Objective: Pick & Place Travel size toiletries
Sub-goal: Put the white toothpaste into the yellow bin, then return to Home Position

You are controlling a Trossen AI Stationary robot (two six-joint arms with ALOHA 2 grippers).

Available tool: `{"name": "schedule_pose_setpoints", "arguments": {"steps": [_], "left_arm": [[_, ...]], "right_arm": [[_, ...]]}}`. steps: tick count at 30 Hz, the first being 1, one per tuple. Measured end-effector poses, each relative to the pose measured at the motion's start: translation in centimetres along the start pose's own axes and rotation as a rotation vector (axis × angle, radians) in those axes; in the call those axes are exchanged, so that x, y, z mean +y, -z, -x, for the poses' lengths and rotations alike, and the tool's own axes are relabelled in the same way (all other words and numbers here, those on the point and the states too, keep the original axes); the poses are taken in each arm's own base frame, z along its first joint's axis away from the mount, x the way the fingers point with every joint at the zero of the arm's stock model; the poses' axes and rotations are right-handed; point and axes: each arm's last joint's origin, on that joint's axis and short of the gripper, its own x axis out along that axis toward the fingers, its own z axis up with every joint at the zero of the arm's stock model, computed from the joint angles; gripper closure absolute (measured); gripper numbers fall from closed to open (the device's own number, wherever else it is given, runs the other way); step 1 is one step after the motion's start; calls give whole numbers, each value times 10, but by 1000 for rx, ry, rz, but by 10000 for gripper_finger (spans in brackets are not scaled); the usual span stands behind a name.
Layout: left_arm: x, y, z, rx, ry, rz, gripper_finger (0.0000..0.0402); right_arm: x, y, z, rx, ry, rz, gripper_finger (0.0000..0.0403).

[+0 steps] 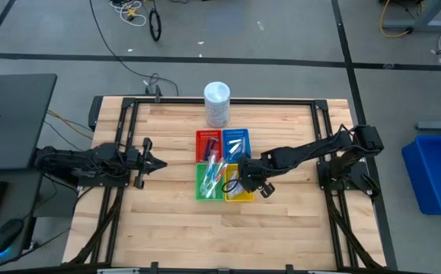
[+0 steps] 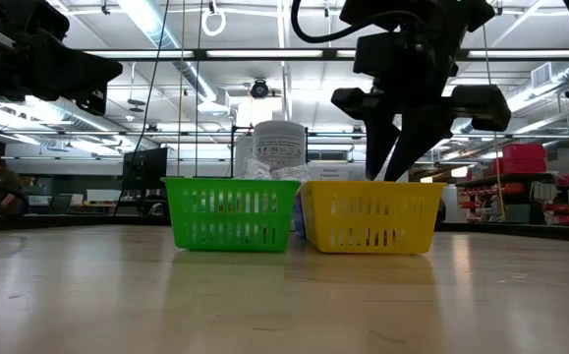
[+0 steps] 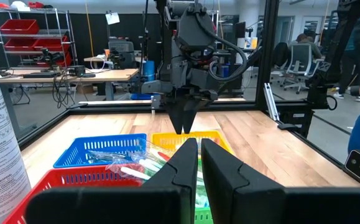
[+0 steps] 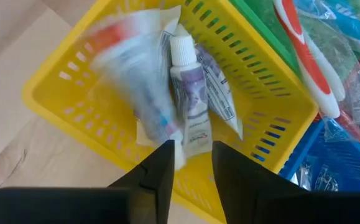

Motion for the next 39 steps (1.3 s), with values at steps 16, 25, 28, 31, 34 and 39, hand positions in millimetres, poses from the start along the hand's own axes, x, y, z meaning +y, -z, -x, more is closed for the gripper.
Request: {"name": "schedule_pose_setpoints", "arguments": {"steps": [16,25,28,31,34,39], "left_arm": [[0,0,0,0,0,0,374],[0,0,0,0,0,0,374],[0,0,0,0,0,0,374],[0,0,0,0,0,0,374],[0,0,0,0,0,0,374],[0,0,0,0,0,0,374]], "right_arm": [[-8,1,15,-64,50,-22,174],[-22,12,65,-224,120,-318,184],[-26,20,79,-280,143,-489,204],[-22,31,84,-304,141,-630,227],[-13,41,85,-321,128,-708,249],[5,57,76,-360,77,-758,286]]}}
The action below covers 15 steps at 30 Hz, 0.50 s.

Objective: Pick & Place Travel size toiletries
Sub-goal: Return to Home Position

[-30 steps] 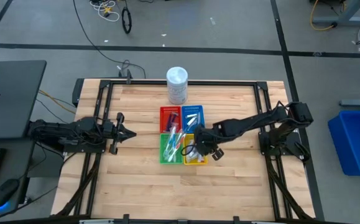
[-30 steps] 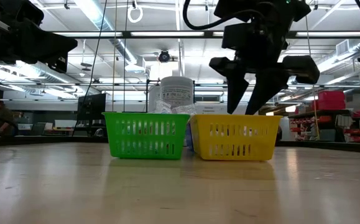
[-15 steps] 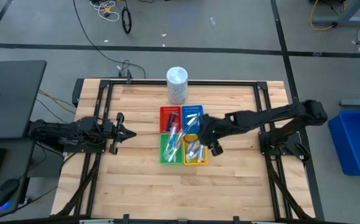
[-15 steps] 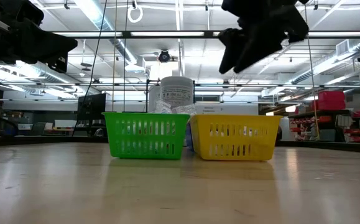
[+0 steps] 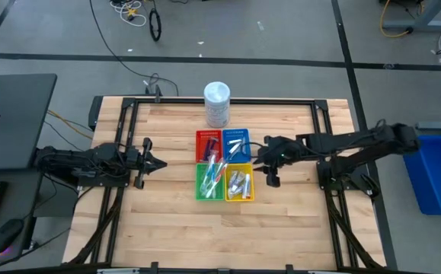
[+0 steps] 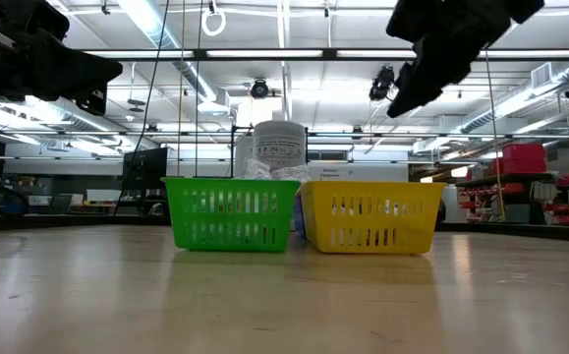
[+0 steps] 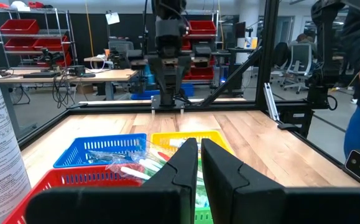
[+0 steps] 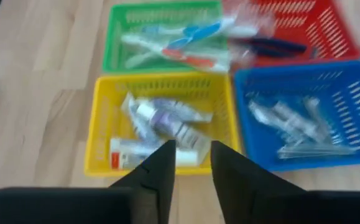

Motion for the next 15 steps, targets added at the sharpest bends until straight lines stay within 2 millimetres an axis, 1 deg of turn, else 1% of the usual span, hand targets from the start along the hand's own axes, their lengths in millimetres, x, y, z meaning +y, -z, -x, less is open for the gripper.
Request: {"name": "schedule_pose_setpoints", "arguments": {"steps": [3,8,12,15], "left_arm": [[0,0,0,0,0,0,374],[0,0,0,0,1,0,374],[0,0,0,0,0,0,374],[0,0,0,0,0,0,374]], "right_arm": [[1,14,-4,21,-39,-2,308],[5,23,-11,14,-61,13,344],[14,19,-12,-52,-89,43,363],[25,10,-10,-152,-122,100,371]]}}
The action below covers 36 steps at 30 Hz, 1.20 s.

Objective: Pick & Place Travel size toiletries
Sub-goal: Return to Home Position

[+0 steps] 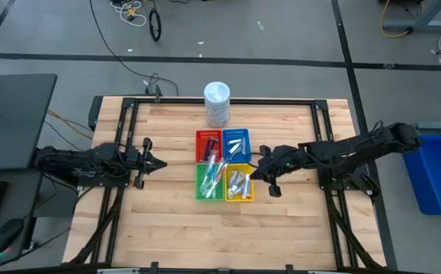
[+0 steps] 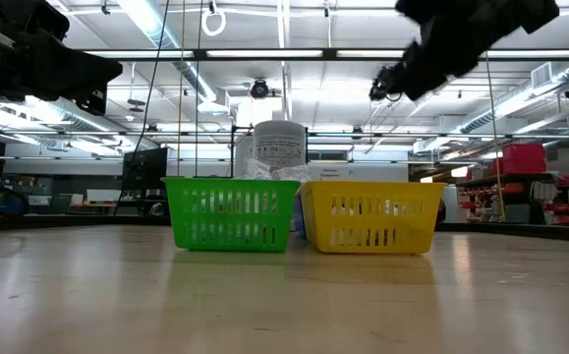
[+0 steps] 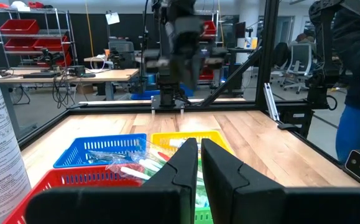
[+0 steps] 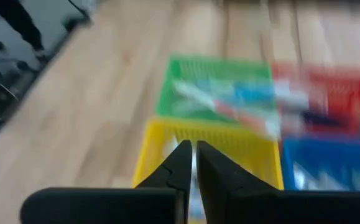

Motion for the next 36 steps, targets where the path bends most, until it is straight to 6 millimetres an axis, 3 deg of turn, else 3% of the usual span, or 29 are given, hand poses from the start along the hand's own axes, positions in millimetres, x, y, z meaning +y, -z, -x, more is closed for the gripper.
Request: {"name": "schedule_pose_setpoints", "arguments": {"steps": [9,18,26,36], "left_arm": [[0,0,0,1,0,0,374],[0,0,0,0,0,0,374],[0,0,0,0,0,0,374],[0,0,0,1,0,0,374]], "right_arm": [[17,-35,7,-383,-15,278,389],[29,-55,24,-624,-37,285,400],[44,-30,8,-345,-174,160,401],[62,8,-14,24,-239,195,400]]}}
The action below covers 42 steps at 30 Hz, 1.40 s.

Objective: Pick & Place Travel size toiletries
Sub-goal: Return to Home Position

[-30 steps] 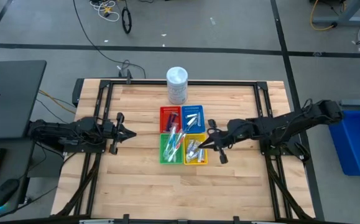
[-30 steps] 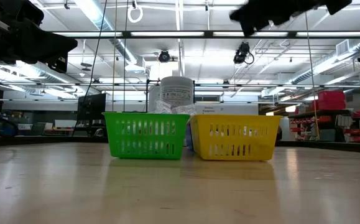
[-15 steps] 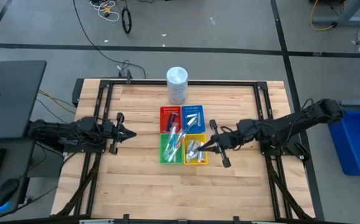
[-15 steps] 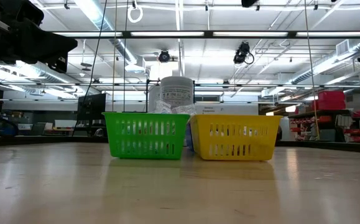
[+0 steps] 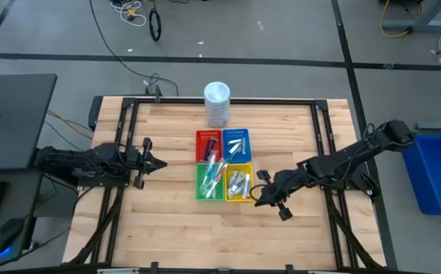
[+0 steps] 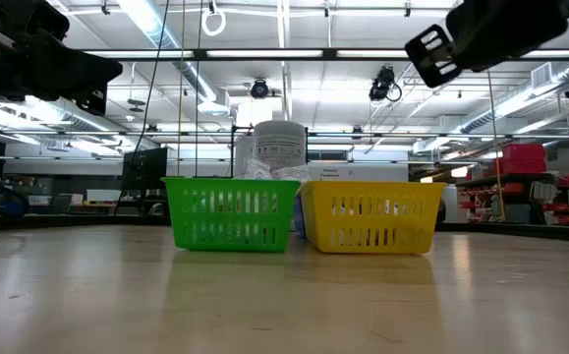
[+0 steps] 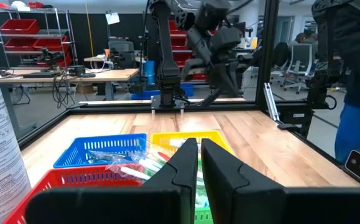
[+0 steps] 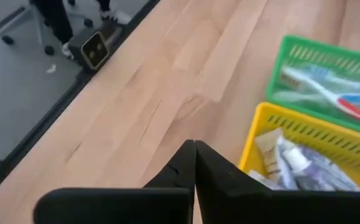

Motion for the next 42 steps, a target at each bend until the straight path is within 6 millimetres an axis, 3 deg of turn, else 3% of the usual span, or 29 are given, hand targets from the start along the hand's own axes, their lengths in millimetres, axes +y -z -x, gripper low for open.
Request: {"name": "schedule_pose_setpoints", "arguments": {"steps": [4,8,12,20,26,31,42], "left_arm": [[0,0,0,0,0,0,374],[0,0,0,0,0,0,374],[0,0,0,0,0,0,374],[0,0,0,0,0,0,374],[0,0,0,0,0,0,374],[0,0,0,0,0,0,374],[0,0,0,0,0,0,374]], "right_arm": [[4,1,-1,11,-10,-8,380],[3,-1,-1,-8,-8,-47,332],[3,-1,-1,-8,2,-73,257],[-3,1,-1,6,199,-92,94],[-4,4,-1,36,180,-105,23],[-1,4,-1,38,101,-123,41],[1,-2,-1,-17,16,-118,212]]}}
